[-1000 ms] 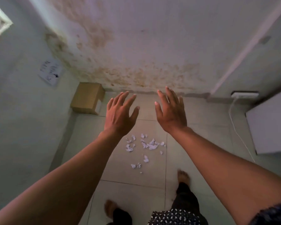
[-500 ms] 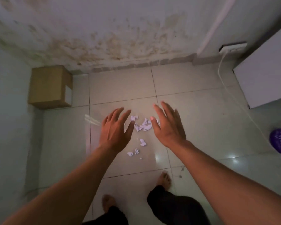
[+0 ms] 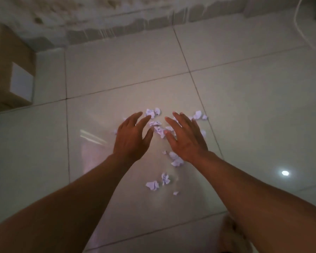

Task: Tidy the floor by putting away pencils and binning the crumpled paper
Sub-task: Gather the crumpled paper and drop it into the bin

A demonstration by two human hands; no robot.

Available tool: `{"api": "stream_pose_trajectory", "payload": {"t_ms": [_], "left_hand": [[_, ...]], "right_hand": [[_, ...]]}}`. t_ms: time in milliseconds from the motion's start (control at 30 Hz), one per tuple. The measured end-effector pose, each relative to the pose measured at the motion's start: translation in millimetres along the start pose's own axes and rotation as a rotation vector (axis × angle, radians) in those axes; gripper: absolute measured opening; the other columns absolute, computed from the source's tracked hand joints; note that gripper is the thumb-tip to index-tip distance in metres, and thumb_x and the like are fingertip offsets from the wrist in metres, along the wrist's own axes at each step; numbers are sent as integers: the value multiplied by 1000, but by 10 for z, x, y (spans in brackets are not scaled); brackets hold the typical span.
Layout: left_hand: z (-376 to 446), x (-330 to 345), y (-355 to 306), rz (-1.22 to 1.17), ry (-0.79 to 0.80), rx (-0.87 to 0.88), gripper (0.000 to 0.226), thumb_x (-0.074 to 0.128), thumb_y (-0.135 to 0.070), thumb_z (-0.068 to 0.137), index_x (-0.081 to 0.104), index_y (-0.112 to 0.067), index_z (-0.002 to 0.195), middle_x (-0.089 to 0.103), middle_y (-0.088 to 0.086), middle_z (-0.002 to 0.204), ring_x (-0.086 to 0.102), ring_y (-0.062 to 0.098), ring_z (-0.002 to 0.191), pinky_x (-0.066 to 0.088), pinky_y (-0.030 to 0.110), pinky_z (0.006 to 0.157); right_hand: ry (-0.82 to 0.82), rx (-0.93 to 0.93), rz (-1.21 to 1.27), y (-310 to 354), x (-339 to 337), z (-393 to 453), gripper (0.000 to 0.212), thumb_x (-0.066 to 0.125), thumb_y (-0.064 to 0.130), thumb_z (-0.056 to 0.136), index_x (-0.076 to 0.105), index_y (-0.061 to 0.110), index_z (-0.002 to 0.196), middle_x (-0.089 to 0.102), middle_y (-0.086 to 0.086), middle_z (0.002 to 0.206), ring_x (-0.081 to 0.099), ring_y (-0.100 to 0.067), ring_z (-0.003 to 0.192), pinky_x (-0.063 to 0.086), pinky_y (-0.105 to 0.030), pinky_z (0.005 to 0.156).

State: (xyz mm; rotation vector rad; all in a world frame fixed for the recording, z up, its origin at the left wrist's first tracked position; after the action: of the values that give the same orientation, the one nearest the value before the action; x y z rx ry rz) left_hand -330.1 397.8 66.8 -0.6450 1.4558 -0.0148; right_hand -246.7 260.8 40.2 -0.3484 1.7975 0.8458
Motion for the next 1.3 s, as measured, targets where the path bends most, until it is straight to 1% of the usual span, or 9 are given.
{"api": "stream_pose_trajectory", "payload": {"t_ms": [133,367,500,600,733,900,1033,1200,1300], "left_hand": [[246,641,318,-28,-40,57,47,50,-40,98,59,-17,137,55,13,143,52,32,130,44,47,105],[644,1253,513,-39,-50,104,51,53,-43,99,52,-19,144,42,12,155,43,30,139,38,42,111],[816,1440,462,-28,-6,132,61,39,-50,98,45,-17,149,33,14,160,34,33,145,31,46,116],[821,1534,400,-40,42,130,71,30,-59,93,45,-17,149,35,15,159,32,34,147,30,48,117],[699,1600,308,-36,28,203,65,36,-58,96,52,-18,144,44,14,153,36,34,144,31,48,117],[584,1792,246,46,80,237,68,28,-61,98,37,-22,153,26,7,164,16,26,153,16,45,122],[581,1864,186,33,96,231,67,24,-56,99,31,-18,155,24,8,164,12,26,153,10,43,122],[513,1873,201,38,103,247,65,24,-54,101,29,-17,156,26,7,164,15,24,153,14,41,122],[428,1828,189,48,82,269,66,25,-55,101,30,-18,155,28,7,163,20,24,151,18,40,121]], "right_hand": [[-95,-40,-13,-263,634,273,53,32,50,98,48,25,142,34,-6,157,27,-25,147,19,-49,119],[-154,-38,-35,-548,1052,566,57,34,49,96,43,24,146,22,-7,161,18,-26,149,16,-50,120],[-154,-92,18,-640,1140,469,53,41,44,92,50,21,139,35,-9,156,34,-26,143,30,-51,115],[-305,-151,11,-733,989,294,51,54,38,89,53,19,137,50,-5,145,46,-22,133,38,-48,106],[-388,60,-141,-1150,821,213,62,51,52,88,43,26,144,33,-7,156,31,-28,143,25,-53,114],[-253,164,-95,-1433,965,398,71,35,64,88,30,29,150,7,-13,164,7,-30,151,10,-54,120],[-193,182,-45,-1417,1043,524,74,38,62,87,26,29,152,2,-15,164,1,-31,151,7,-52,121],[-185,48,27,-1147,1073,419,70,33,59,86,41,22,145,22,-13,160,19,-31,148,20,-51,119],[-295,-18,6,-1061,976,262,62,39,54,88,46,22,142,31,-11,156,32,-30,142,30,-50,114]]}}
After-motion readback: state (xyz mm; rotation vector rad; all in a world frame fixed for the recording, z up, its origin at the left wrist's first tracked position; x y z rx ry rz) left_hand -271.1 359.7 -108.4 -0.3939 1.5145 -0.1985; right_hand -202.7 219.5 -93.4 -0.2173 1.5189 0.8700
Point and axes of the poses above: each hand's wrist, its own z-axis towards the middle knuckle, its own x-axis out of the palm, y = z × x, the point moved 9 cm from there along z, towards the middle knuckle
